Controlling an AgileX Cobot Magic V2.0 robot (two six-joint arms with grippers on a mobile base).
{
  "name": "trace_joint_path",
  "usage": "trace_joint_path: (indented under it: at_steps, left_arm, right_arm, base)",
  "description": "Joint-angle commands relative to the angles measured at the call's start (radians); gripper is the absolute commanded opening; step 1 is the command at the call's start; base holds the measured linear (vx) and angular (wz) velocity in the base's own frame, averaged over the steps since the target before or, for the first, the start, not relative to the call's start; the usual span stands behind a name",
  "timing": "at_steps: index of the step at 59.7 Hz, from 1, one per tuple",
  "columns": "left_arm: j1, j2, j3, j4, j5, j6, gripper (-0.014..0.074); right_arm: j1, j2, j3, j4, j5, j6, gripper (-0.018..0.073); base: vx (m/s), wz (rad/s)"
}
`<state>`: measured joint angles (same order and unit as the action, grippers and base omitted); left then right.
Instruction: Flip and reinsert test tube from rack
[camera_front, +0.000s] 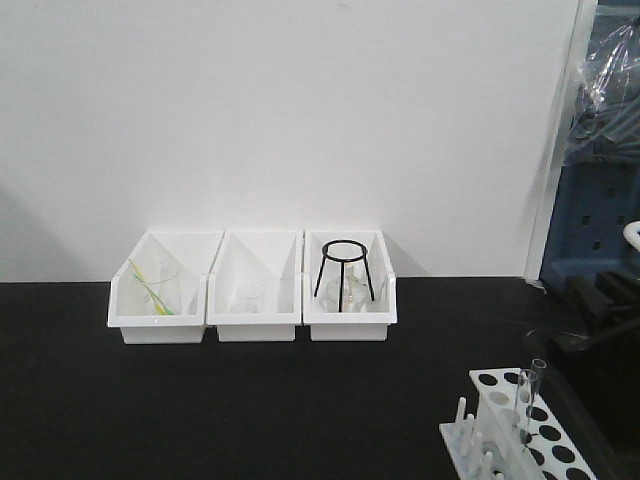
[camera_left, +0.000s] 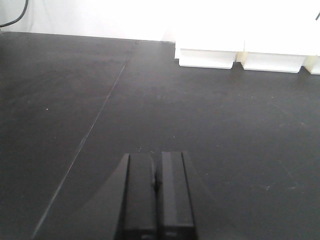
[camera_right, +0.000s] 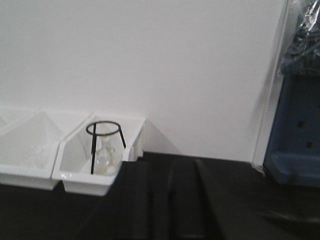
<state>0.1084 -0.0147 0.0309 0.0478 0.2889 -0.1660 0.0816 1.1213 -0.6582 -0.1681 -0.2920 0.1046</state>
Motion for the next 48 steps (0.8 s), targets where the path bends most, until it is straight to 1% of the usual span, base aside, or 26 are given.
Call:
trace_joint_path:
  at_steps: [1, 5, 12, 22, 32, 41, 48]
  left_arm:
    - [-0.004, -0.003, 0.002, -0.004, -0.087, 0.000, -0.0006]
    - [-0.004, -0.003, 0.002, -0.004, -0.087, 0.000, -0.0006]
    - [-0.004, -0.003, 0.002, -0.004, -0.087, 0.000, -0.0006]
    - [-0.004, -0.003, 0.002, -0.004, -0.087, 0.000, -0.0006]
    - [-0.004, -0.003, 0.002, -0.004, -0.087, 0.000, -0.0006]
    - [-0.004, -0.003, 0.002, -0.004, -0.087, 0.000, -0.0006]
    - [-0.004, -0.003, 0.002, -0.004, -0.087, 0.000, -0.0006]
  right_arm:
    - [-0.001, -0.123, -0.033, -0.027, 0.154, 0.006, -0.0016]
    - [-0.001, -0.232, -0.017, -0.023, 0.275, 0.009, -0.0015]
    - [-0.001, -0.420, 0.077, -0.021, 0.373, 0.011, -0.0010]
    - [-0.001, -0.697, 0.237, -0.020, 0.405, 0.011, -0.0008]
    - [-0.001, -0.882, 0.367, -0.022, 0.424, 0.011, -0.0008]
    - [-0.001, -0.962, 0.436, -0.027, 0.439, 0.011, -0.0008]
    - [-0.001, -0.974, 0.475, -0.027, 0.438, 0.011, -0.0008]
  base:
    - [0.00, 0.00]
    - [0.00, 0.00]
    - [0.00, 0.00]
    - [0.00, 0.00]
    - [0.00, 0.00]
    - [0.00, 0.00]
    - [0.00, 0.00]
